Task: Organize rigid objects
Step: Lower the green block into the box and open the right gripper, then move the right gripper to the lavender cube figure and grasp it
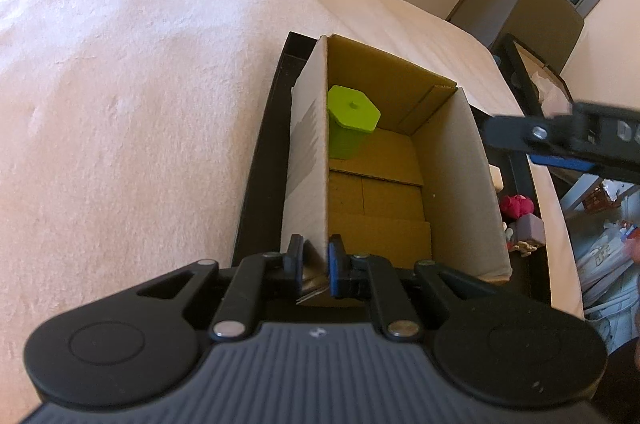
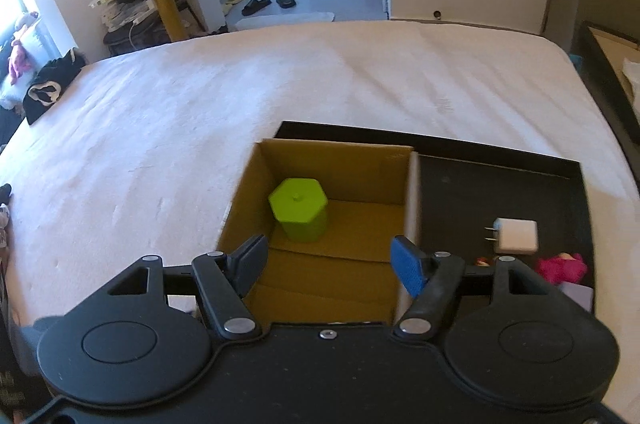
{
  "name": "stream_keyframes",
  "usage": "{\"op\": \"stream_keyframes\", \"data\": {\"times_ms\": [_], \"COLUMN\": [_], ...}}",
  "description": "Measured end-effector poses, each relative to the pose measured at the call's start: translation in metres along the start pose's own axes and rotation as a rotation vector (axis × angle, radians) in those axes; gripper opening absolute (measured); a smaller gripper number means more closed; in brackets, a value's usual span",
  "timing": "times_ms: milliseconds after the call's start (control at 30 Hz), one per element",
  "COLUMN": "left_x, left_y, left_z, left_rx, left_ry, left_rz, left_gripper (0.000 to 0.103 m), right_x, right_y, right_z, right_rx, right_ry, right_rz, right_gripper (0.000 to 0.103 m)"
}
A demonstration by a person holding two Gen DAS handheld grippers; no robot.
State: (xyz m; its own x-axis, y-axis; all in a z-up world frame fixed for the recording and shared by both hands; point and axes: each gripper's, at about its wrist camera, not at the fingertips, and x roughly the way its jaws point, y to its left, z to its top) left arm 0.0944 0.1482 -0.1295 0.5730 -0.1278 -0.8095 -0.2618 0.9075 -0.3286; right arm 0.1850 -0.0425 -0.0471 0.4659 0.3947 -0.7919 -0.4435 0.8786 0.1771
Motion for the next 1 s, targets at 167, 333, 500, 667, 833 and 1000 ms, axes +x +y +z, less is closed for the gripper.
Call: {"op": "stream_keyframes", "data": {"times_ms": [167, 333, 500, 667, 833, 1000], "left_x": [0.0, 0.0, 0.0, 0.0, 0.001, 0.003], "left_y": [-0.003, -0.007, -0.01, -0.014, -0.018, -0.023], "left_z": [0.0, 0.0, 0.0, 0.001, 0.002, 0.002], "left_rx": [0.01, 0.016, 0.023, 0.028, 0.044, 0.054], "left_ry": [0.0, 0.0, 0.002, 0.003, 0.009, 0.016], "left_rz": [0.019, 0.042, 0.061, 0.091, 0.114, 0.142], "left_gripper": [0.011, 0.011, 0.011, 0.011, 0.011, 0.011], "right_x": [-0.011, -0.017, -0.019, -0.017, -0.009, -0.002], "right_y": [-0.024, -0.05, -0.074, -0.098, -0.124, -0.145], "right_z": [-0.009, -0.019, -0.028, -0.034, -0.043, -0.052], "right_rx": [0.014, 0.045, 0.08, 0.104, 0.146, 0.206], "right_ry": [-0.015, -0.024, -0.03, -0.027, -0.025, -0.028], "right_rz": [-0.023, -0.04, -0.065, -0.098, -0.121, -0.122], "right_gripper": [0.069, 0.069, 0.069, 0.069, 0.075, 0.075]}}
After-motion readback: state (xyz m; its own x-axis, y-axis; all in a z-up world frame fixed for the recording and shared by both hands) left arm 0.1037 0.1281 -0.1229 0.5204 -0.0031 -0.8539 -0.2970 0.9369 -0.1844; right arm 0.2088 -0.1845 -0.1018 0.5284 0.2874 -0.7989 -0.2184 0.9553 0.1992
